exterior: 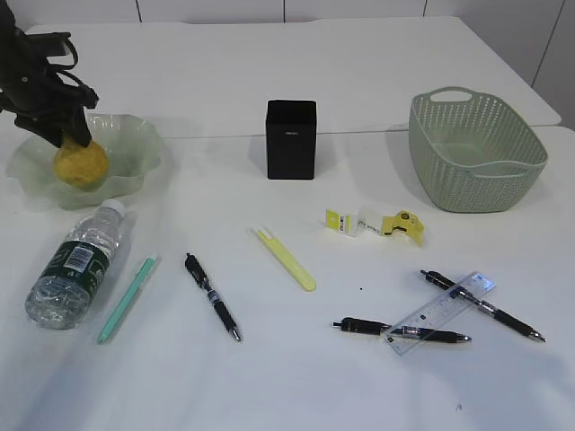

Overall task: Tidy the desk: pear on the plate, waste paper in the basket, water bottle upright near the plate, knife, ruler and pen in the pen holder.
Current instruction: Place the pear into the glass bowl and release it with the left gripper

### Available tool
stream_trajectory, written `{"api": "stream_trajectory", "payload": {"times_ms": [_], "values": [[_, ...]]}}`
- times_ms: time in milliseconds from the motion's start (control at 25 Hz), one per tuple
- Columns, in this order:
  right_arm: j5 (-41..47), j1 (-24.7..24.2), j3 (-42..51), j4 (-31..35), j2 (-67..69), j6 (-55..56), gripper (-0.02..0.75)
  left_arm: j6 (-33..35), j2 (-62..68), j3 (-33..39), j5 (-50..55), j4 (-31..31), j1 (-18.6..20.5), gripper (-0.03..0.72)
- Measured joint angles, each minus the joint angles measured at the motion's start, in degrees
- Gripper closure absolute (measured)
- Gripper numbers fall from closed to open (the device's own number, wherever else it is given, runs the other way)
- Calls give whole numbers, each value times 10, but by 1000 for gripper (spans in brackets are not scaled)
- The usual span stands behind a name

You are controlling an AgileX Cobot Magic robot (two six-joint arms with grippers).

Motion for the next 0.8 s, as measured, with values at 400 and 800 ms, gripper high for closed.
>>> {"api": "stream_trajectory", "payload": {"times_ms": [400, 800], "values": [[0, 0, 0, 0, 0, 0, 435, 0, 13, 0, 0, -6, 0, 398], [0, 0, 0, 0, 0, 0, 435, 0, 17, 0, 0, -7, 0, 398]]}}
